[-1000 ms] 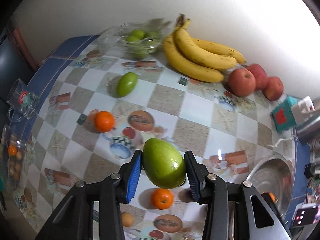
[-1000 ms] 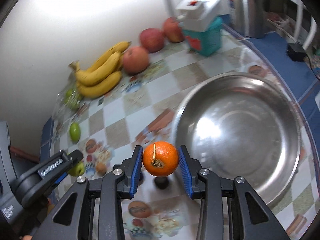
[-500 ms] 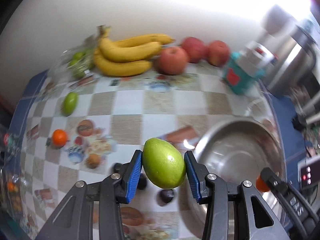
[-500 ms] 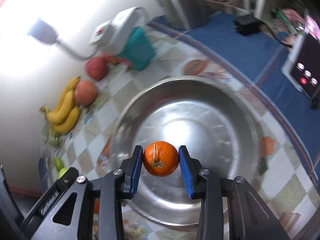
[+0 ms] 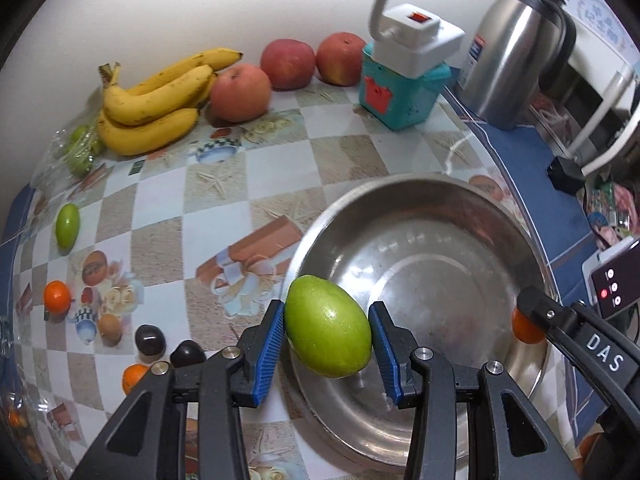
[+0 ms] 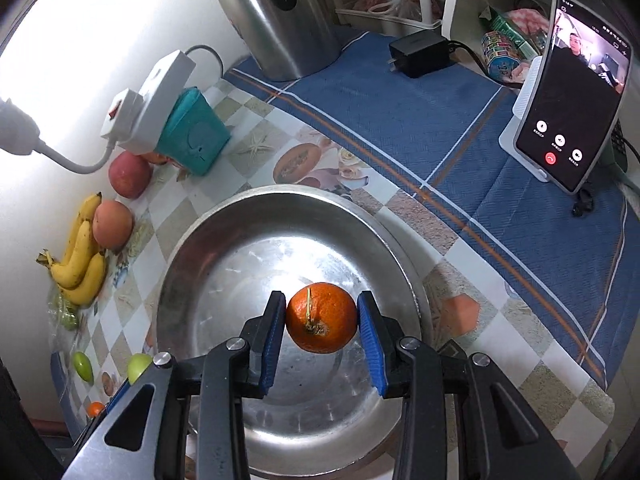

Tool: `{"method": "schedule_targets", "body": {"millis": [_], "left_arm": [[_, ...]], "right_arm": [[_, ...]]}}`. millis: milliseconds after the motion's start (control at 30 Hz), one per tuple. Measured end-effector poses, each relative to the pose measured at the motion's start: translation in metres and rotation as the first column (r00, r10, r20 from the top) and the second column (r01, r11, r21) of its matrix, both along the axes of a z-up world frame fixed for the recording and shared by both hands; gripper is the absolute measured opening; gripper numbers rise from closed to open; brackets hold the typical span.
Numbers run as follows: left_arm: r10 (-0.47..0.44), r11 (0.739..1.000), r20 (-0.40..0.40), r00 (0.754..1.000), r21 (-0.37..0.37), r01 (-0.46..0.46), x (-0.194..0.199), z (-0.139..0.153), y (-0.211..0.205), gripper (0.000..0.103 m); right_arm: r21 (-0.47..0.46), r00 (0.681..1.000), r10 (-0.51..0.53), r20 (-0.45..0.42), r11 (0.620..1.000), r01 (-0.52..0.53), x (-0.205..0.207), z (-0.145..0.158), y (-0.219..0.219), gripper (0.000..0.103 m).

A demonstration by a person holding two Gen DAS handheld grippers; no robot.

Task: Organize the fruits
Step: 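Carry the green mango and mandarin orange over the steel bowl with both tools, then open both tools to drop the mango and orange into the bowl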

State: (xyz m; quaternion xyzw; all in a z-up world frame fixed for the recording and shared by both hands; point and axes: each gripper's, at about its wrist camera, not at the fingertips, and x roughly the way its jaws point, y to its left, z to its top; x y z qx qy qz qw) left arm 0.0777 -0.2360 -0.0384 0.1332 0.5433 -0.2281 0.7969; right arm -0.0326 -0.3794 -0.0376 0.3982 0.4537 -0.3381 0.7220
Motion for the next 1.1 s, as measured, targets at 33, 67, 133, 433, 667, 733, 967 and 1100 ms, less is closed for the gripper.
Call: {"method": "schedule_targets", "body": {"millis": [33,67,133,433,667,733,967,1100], "left_arm": [[-0.005,1.0,-0.001,1.0,0.003,0.005,-0.001,-0.002,-0.001,0.046],[-0.008,1.0,-0.003,1.0,0.006,0.008,-0.002,-0.004,-0.002,0.046],[-0.013,1.0,-0.01,1.0,0.012,0.013,-0.003,-0.008,-0.004,0.046],[-0.03,0.999,0.0,1.0,0.026,0.03,-0.004,-0.01,-0.006,0.046],[-0.03,0.999,0.01,1.0,0.035,0.029,-0.003,-0.007,-0.007,0.047],[-0.031,0.999,0.01,0.999,0.037,0.03,-0.003,-0.005,-0.007,0.048],[-0.033,0.999,0.016,0.999,0.031,0.033,-0.004,0.003,-0.007,0.059],[-0.033,0.999,0.021,0.999,0.023,0.032,-0.005,0.011,-0.006,0.067]], "right_arm": [[0.001,1.0,0.001,-0.008,1.0,-0.001,0.001,-0.002,0.001,0.038],[0.002,1.0,0.001,-0.016,1.0,-0.001,0.002,-0.004,0.001,0.038],[0.002,1.0,0.001,-0.026,1.0,-0.001,0.001,-0.006,0.002,0.038],[0.022,0.998,0.0,-0.068,1.0,0.001,0.002,-0.018,0.002,0.039],[0.012,0.997,0.006,-0.078,1.0,-0.005,0.003,-0.017,0.003,0.039],[0.01,0.997,0.009,-0.08,1.0,-0.008,0.004,-0.017,0.002,0.04],[-0.025,0.997,0.021,-0.069,0.999,-0.023,0.007,-0.004,0.003,0.051],[-0.053,0.998,0.03,-0.056,0.998,-0.033,0.008,0.008,0.004,0.054]]}}
